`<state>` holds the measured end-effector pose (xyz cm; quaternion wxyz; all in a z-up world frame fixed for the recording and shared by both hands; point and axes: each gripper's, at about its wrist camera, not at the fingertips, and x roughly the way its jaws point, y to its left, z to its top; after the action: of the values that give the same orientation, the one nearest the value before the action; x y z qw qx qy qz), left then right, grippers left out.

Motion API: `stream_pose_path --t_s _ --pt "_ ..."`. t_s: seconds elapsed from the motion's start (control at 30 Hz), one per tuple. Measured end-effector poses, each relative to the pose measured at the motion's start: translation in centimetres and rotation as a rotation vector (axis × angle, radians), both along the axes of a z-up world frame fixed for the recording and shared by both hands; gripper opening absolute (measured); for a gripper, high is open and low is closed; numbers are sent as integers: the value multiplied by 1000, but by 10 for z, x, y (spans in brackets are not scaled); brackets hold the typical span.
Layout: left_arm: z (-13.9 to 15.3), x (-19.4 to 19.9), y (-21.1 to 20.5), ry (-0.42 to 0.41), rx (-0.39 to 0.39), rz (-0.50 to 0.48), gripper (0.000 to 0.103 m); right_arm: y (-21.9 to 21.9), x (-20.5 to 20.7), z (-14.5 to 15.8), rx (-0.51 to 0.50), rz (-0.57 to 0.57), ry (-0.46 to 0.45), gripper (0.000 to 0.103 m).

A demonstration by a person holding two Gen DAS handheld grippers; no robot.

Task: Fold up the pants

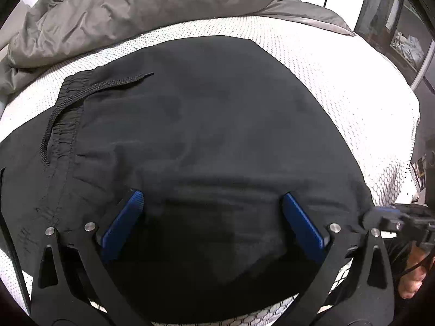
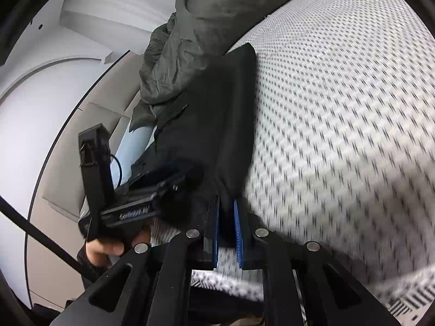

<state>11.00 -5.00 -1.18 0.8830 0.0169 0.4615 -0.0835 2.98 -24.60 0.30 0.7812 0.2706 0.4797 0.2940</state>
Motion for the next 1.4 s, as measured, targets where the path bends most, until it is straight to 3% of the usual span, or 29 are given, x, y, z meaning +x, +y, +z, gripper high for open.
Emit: stream_pose_path --t_s 0.07,0.13,0.23,0.37,0.47,0.57,0.6,0.7,0.87,0.97,1.17,1.4 --pt "5 -6 2 -5 -5 8 101 0 -4 4 -16 18 16 10" --pt "16 -11 4 -21 -49 -7 100 -6 -6 16 -56 2 -27 14" --pt "33 -25 -5 -79 -131 -84 100 -16 7 36 -130 -49 -106 36" --pt "25 -25 -33 -94 -75 -171 100 -7 59 43 -157 -50 -134 49" --pt "1 -18 -44 -25 -14 -164 101 13 111 33 -227 -45 -89 49" --pt "-9 -26 -54 -60 93 -230 102 35 147 21 -238 39 -73 47" --pt "-12 -27 -51 -60 85 -235 102 36 150 19 -255 48 -103 31" --pt "-14 -26 -45 -50 64 -241 102 46 170 13 -277 69 -96 13" --pt "-16 -24 -50 -56 78 -251 102 52 210 22 -316 -2 -147 12" --pt "-15 -28 -50 -60 82 -249 102 38 213 17 -289 -56 -141 15" --pt "-15 -39 -51 -68 104 -251 102 25 224 16 -260 -42 -134 18" --pt "-17 -48 -52 -81 106 -262 102 27 244 15 -268 -92 -142 12"
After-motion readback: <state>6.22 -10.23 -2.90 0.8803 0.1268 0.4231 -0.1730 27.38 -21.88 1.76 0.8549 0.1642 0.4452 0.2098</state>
